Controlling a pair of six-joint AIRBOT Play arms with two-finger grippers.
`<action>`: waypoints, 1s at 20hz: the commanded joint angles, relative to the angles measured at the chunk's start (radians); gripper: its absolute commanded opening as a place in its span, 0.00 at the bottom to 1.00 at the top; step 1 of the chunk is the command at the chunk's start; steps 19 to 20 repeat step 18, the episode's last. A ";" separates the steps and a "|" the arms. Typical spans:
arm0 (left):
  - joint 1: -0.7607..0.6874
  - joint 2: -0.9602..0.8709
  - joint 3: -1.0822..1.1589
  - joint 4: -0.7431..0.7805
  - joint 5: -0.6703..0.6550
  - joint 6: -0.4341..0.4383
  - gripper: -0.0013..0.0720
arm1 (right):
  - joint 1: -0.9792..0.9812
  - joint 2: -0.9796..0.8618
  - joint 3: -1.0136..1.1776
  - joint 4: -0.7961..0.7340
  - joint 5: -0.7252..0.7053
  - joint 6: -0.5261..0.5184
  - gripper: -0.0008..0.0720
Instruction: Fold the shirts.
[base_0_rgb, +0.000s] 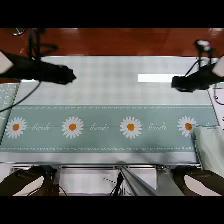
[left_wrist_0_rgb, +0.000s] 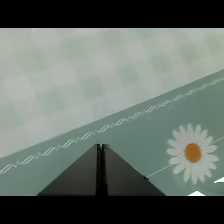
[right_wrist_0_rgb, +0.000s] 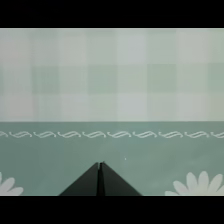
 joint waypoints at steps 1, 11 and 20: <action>-0.016 -0.028 -0.142 0.132 0.052 -0.070 0.05 | 0.088 -0.085 -0.058 -0.071 -0.034 0.032 0.03; -0.018 -0.032 -0.143 0.131 0.066 -0.069 0.05 | 0.088 -0.084 -0.058 -0.074 -0.021 0.032 0.03; -0.018 -0.032 -0.143 0.131 0.066 -0.069 0.05 | 0.088 -0.084 -0.057 -0.074 -0.021 0.032 0.03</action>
